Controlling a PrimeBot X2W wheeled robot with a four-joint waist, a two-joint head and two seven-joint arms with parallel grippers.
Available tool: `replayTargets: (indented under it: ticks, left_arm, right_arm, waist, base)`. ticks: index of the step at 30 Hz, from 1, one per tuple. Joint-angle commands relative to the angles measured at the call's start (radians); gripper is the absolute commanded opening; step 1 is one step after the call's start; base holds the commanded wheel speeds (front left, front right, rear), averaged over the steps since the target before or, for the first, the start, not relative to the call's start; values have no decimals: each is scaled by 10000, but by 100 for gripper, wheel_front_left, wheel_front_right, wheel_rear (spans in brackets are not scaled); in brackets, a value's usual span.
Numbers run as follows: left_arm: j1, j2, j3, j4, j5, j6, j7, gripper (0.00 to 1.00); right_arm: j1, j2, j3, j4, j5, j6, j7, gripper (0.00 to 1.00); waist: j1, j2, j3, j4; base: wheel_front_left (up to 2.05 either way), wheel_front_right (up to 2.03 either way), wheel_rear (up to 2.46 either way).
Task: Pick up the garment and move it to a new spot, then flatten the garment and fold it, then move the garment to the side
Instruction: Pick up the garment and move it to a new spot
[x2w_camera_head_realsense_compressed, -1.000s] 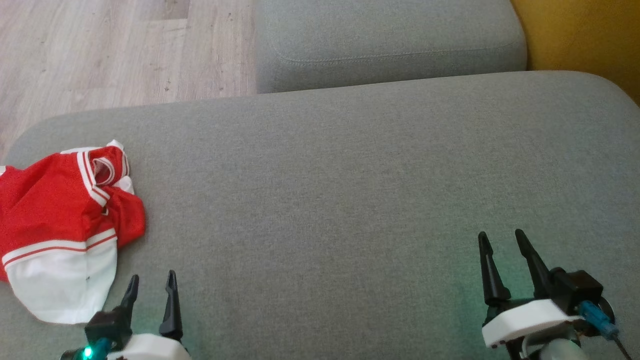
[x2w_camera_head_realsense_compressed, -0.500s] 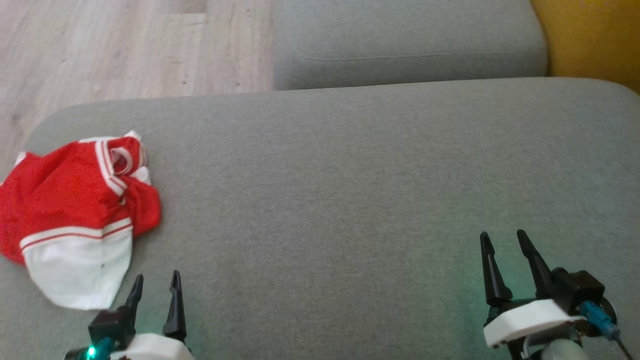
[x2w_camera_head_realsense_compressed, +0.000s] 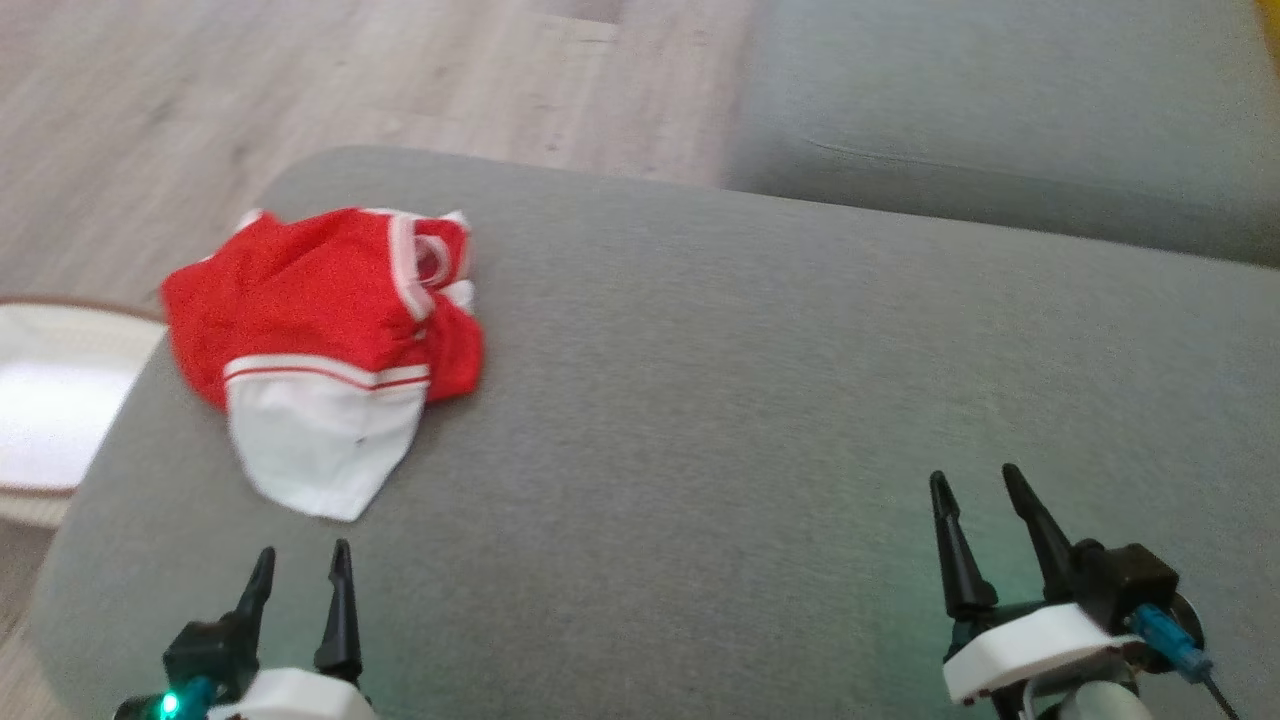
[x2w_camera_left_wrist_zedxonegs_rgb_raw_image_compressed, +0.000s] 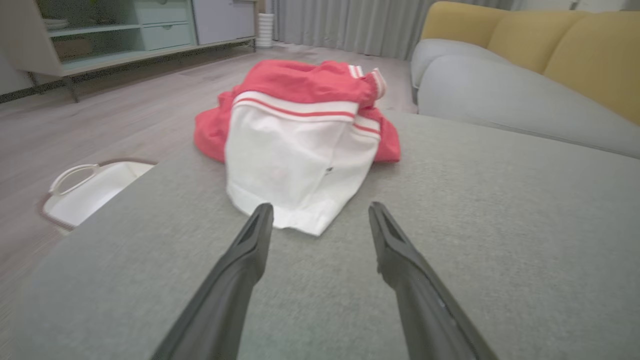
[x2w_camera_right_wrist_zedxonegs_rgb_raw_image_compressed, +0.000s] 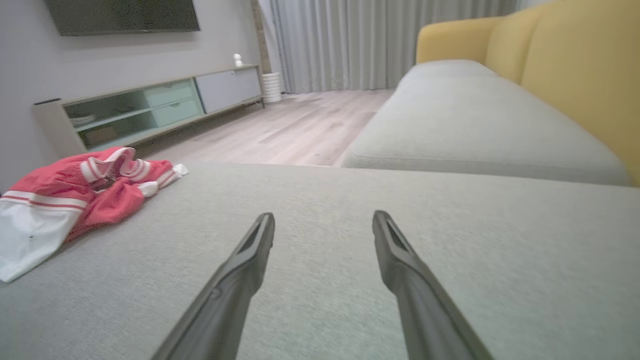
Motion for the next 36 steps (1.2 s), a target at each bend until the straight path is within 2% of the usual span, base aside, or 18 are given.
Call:
replayTargets:
  ticks: [1,5,9,13,17,23,27,28,32,36]
  left_arm:
    - [-225,241,347,-387,-128,71,-13,100]
    - [-39,332,411,-669,-221,116,66,100]
    - [-74,341,406,-1152,-356,100,288,100]
    - [-730,418,168,-1728,-414,-172,802,100]
    - [-2046,639,-167,-2048,-370,-488,1646,100]
    - [-4385,1322,-265,-1547,-111,-613,2945,100]
    - [-5346,1835,-170,-588,184,-218,4075,100]
    - [-5346,1835,-170,-588,184,-218,4075,100]
    - [-5808,2425,-59,213,605,326,4805,100]
    - [-5940,2895,175,669,747,721,5074,100]
  right_arm:
    - [-308,7,300,-286,31,77,-109,100]
    - [-429,53,492,-252,62,77,-109,100]
    - [-574,81,716,-289,37,77,-109,100]
    - [-872,32,912,-456,-11,77,-109,100]
    - [-1361,-47,1168,-626,-39,77,-109,100]
    - [-2094,-8,1472,-860,57,77,-109,100]
    - [-2335,65,1637,-948,187,77,-109,100]
    - [-2335,65,1637,-948,187,77,-109,100]
    - [-2442,115,1635,-1012,265,77,-109,100]
    - [-2407,141,1520,-1058,286,77,-109,100]
  waist:
    - [0,0,-86,649]
    - [0,0,-54,869]
    - [0,0,181,693]
    - [0,0,821,220]
    - [0,0,1656,-435]
    - [0,0,2605,-1447]
    - [0,0,2892,-2020]
    - [0,0,2892,-2020]
    - [0,0,2991,-2454]
    - [0,0,2967,-2674]
  base:
    - [0,0,0]
    - [0,0,0]
    - [0,0,0]
    - [0,0,0]
    - [0,0,0]
    - [0,0,0]
    - [0,0,0]
    - [0,0,0]
    - [0,0,0]
    - [0,0,0]
